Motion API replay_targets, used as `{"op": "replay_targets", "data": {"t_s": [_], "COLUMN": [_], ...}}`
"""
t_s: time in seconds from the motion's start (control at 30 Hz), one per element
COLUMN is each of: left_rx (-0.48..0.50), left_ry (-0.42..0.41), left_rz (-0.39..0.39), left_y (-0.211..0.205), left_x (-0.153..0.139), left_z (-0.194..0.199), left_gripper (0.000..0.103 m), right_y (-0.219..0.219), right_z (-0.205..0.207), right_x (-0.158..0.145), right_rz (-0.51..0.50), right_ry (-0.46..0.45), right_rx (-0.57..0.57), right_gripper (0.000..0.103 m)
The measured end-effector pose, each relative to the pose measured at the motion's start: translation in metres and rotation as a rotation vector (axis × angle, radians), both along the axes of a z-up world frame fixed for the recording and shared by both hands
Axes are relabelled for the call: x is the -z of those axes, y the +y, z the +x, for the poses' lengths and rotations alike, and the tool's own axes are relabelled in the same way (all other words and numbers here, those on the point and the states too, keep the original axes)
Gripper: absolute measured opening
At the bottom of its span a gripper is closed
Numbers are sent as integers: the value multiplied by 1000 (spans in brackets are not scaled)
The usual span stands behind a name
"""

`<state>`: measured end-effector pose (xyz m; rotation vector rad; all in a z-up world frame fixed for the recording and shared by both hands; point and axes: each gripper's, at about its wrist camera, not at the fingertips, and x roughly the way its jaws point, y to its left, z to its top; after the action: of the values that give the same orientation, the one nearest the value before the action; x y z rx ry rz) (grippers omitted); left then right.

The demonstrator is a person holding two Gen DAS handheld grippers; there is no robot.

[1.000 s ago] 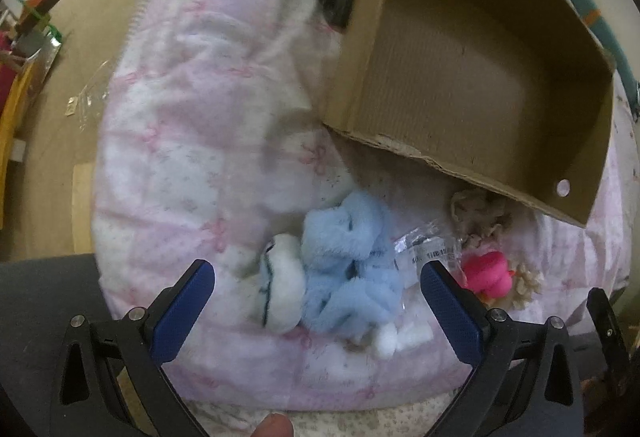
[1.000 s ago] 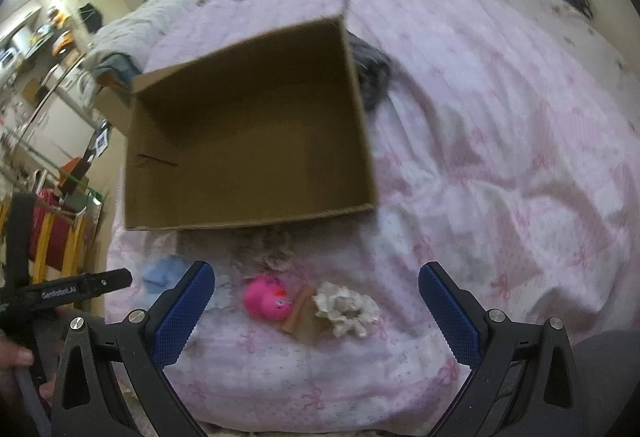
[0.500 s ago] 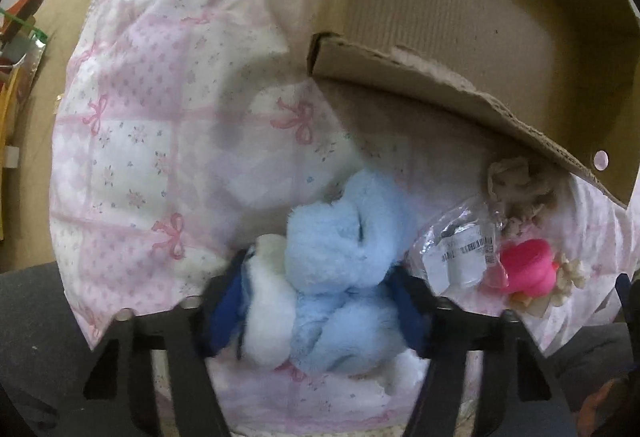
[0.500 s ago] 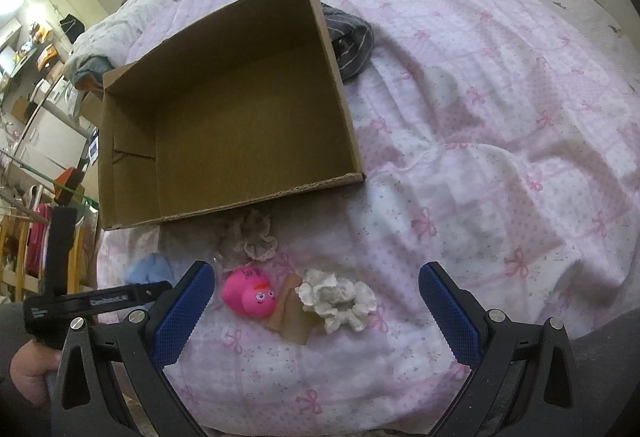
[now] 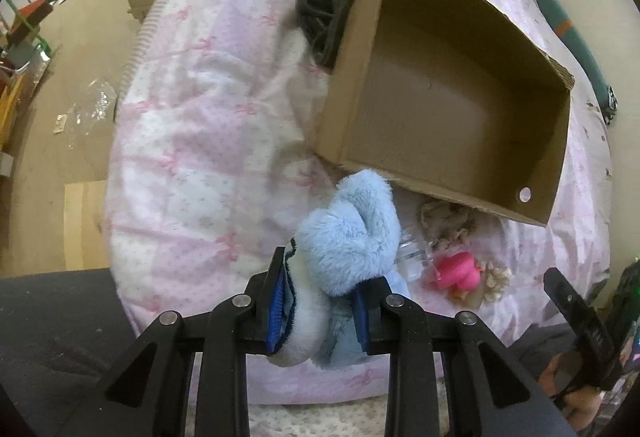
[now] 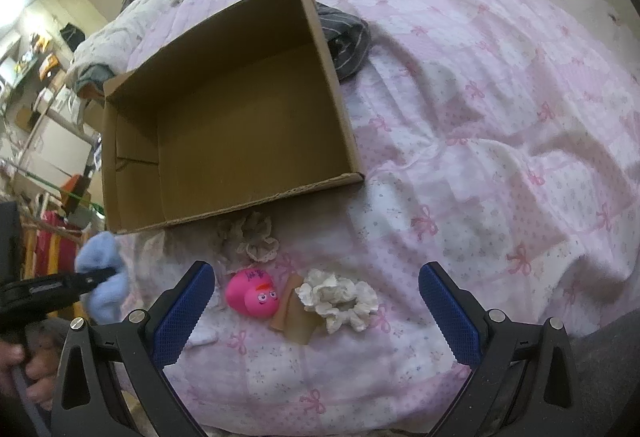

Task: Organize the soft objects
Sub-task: 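Grasp the light-blue fuzzy sock bundle with the left gripper, then grasp the white lace scrunchie with the right gripper while the left gripper holds the blue socks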

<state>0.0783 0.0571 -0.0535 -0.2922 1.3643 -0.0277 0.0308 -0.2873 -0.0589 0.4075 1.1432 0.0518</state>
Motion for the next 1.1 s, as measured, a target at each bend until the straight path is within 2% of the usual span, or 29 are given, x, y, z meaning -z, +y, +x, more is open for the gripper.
{"op": "replay_targets", "data": {"t_s": [0.1,0.13,0.17,0.23,0.4,0.47,0.53,0.6,0.63,0.67,0.8,0.9,1.1], "left_rx": [-11,-18,-22,-25,6,8,8,5,5,5,6,-1,-12], "left_ry": [-10,5,14,14,-20,-19,-15,-15,-16,-17,-20,-14,-15], "left_rz": [22,8,-6,-17,21,20,13,10,9,9,15,25,42], "left_y": [9,5,4,3,-5,-6,-6,-5,-5,-5,-5,-3,-2], "left_x": [3,12,14,15,12,13,14,14,14,14,14,16,17], "left_z": [-4,-4,-3,-1,0,-1,-1,0,0,1,0,-1,-1], "left_gripper": [26,26,26,26,26,26,26,26,26,26,26,26,27], "right_y": [-7,-9,-9,-8,-4,-4,-4,-4,-4,-4,-6,-7,-14], "right_z": [2,2,2,4,13,16,17,15,15,15,14,13,5], "right_x": [9,13,17,27,55,64,71,72,71,70,65,54,17], "right_rz": [46,60,64,59,86,99,123,117,115,116,107,104,171], "right_ry": [56,78,98,145,242,267,281,274,266,260,231,189,62], "right_rx": [23,29,30,27,48,57,67,78,80,77,69,62,62], "right_gripper": [103,100,92,86,85,67,57,54,46,34,22,22,22]}}
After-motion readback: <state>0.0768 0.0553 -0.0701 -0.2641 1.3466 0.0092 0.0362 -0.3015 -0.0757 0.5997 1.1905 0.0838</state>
